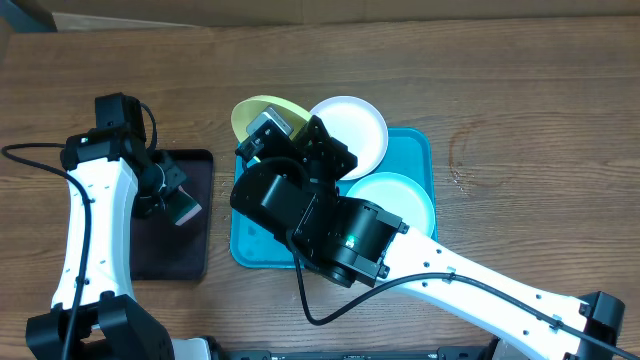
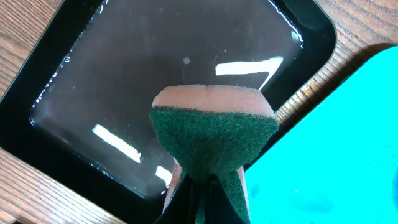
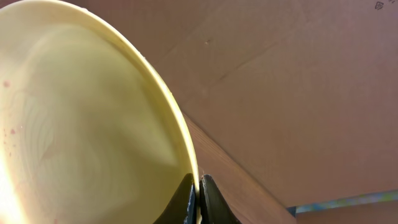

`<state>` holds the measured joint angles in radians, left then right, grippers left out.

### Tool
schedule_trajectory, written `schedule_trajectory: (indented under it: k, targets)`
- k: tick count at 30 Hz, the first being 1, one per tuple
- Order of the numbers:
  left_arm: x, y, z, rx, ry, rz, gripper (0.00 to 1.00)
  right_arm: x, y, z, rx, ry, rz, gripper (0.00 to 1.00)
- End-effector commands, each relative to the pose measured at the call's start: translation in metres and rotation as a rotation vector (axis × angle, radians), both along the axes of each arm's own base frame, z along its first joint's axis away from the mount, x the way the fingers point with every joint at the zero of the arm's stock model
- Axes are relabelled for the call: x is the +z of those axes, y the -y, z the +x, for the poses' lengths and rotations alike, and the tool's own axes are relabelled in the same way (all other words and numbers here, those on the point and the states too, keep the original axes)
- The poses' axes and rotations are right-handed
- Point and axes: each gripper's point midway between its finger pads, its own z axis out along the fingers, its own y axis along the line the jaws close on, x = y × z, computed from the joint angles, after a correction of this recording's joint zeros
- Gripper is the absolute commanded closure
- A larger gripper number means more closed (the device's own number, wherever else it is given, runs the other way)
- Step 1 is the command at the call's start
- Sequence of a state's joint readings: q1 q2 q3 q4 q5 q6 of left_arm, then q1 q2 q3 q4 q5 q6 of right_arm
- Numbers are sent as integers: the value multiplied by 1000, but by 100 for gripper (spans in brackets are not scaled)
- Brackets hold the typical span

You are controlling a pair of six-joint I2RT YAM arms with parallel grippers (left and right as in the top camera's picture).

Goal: Clean dirty plates on tray and stack at the side
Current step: 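Lift the yellow plate with right gripper and place it right of tray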

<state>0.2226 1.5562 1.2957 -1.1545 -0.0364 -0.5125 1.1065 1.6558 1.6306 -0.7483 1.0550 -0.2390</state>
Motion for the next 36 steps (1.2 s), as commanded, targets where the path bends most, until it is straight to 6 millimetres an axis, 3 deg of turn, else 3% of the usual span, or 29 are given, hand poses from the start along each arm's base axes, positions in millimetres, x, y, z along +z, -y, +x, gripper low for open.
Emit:
schedule_trajectory:
  k: [1, 6, 9, 12, 15, 17, 22, 25, 29, 32, 35, 36]
  targets:
    - [-3, 2, 0, -19, -4, -10, 96, 24, 7, 0, -32, 46, 87, 96]
    - [-3, 2, 0, -19, -5, -10, 96, 25, 19, 0, -105, 77, 109, 96]
    - [-3, 2, 0, -19, -5, -10, 96, 16, 16, 0, -81, 42, 110, 96]
    - [-3, 2, -1, -20, -7, -10, 96, 21, 39, 6, -184, 89, 92, 96]
    - [-3, 2, -1, -20, -6, -10, 96, 9, 34, 12, -128, 12, 100, 96]
    - [-3, 2, 0, -19, -4, -10, 96, 3, 46, 14, -157, -6, 64, 96]
    - [-3, 1, 1, -19, -1, -9, 96, -15, 41, 19, -138, -107, 196, 96]
    - [-3, 1, 0, -20, -2, -9, 96, -14, 54, 27, -265, -99, 454, 96]
    - [-3, 1, 0, -28, -2, -7, 96, -32, 66, 44, -325, -265, 722, 96]
    - [-3, 1, 0, -31, -3, -7, 96, -49, 95, 64, -405, -400, 871, 96]
    - [-3, 1, 1, -31, -2, -7, 96, -66, 155, 78, -591, -469, 978, 96]
    - [-3, 1, 1, -31, -2, -7, 96, -73, 184, 79, -699, -472, 1022, 96]
